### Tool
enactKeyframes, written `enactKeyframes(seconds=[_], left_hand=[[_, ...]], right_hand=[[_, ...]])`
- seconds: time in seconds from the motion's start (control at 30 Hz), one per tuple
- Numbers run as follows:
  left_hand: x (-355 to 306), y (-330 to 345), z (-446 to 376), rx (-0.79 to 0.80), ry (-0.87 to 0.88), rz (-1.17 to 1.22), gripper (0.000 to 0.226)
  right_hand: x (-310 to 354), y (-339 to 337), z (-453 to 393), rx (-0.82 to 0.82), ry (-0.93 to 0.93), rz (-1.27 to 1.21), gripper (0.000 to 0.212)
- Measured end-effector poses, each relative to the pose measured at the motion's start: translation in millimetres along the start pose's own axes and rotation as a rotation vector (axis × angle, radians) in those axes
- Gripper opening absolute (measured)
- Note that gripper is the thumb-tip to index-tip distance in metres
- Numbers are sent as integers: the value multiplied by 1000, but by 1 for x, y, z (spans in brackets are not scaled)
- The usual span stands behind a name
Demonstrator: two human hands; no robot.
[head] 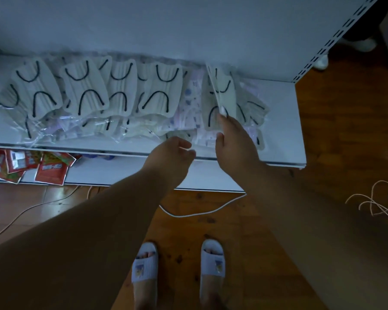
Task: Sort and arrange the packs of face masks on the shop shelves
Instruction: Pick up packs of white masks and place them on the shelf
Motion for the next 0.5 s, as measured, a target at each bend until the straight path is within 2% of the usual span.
enactKeyframes(seconds=[0.1,0.17,0.23,0.3,0.37,0.43,0.5], left_hand=[[-11,4,-6,5,-179,423,18],[-17,8,-8,51,-312,753,37],[-20,10,-12,96,-363,930,51],[-21,10,-15,87,-360,965,43],[-17,8,-16,10,-364,904,29],[-9,4,-19,-73,-345,743,27],[-2,-2,-19,-144,-330,598,20]], right_hand=[[7,-12,17,-69,-46,-136,41],[15,-17,27,-77,-97,-187,38],[27,-18,38,-47,-185,-253,34],[36,-16,47,10,-222,-337,33],[39,-14,51,49,-206,-407,35],[40,-14,53,44,-170,-491,37],[41,-17,51,-27,-114,-523,35]])
Point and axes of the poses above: each hand's wrist, its own z-axis away from the middle knuckle, its own y-axis out of the palm, x = y × z, the point moved 4 cm from there along -z, towards the middle knuckle, and after that the axes turned 11 degrees about z, right-handed, at the moved point
